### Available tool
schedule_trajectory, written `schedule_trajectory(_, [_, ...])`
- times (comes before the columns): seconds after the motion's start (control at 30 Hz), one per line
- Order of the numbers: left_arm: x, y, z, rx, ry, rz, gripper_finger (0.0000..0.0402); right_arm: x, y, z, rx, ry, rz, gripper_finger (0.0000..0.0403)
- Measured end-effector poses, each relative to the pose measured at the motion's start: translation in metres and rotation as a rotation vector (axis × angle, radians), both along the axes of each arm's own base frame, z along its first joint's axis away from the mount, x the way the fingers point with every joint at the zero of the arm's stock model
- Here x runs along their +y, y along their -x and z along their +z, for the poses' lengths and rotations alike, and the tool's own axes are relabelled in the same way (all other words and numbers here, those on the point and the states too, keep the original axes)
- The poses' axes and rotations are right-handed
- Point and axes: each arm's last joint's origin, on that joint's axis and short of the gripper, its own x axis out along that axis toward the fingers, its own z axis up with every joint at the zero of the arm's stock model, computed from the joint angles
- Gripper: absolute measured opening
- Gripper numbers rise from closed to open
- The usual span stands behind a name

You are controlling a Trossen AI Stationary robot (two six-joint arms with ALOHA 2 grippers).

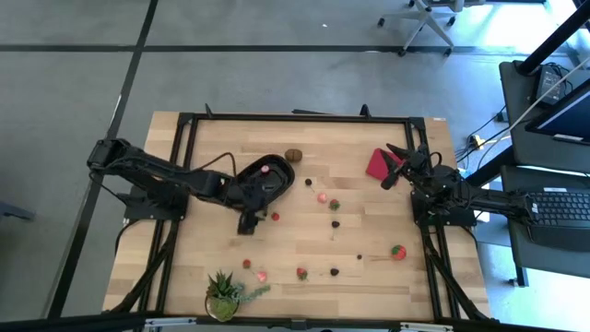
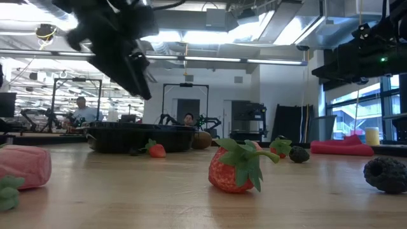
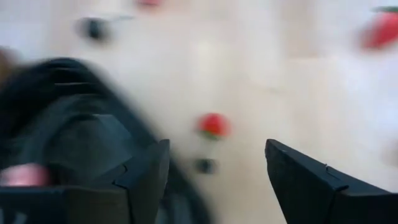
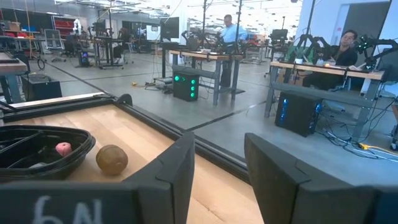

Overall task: Pick and placing Produce into tupperware
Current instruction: Put the red strawberry into the black bin

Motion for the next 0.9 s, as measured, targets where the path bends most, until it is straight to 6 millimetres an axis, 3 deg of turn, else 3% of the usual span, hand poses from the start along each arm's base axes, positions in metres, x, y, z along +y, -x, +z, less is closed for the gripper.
schedule_trajectory(0.2, [-0.034, 0.008, 0.000, 0.034, 0.168, -0.099, 0.0248, 0.000, 0.000, -0.001, 0.005, -0.001, 0.000, 0.0142])
schedule_trajectory(0.47, [-0.077, 0.022, 0.001, -0.004, 0.142, -0.109, 0.0247, 0.000, 0.000, -0.002, 0.021, -0.003, 0.000, 0.0142])
schedule_trajectory(0.67, [-0.095, 0.032, 0.001, -0.009, 0.139, -0.120, 0.0247, 0.000, 0.000, -0.002, 0.025, 0.001, -0.001, 0.0142])
schedule_trajectory(0.9, [-0.114, 0.032, -0.021, 0.048, 0.086, -0.157, 0.0247, 0.000, 0.000, -0.003, 0.049, 0.014, -0.002, 0.0142])
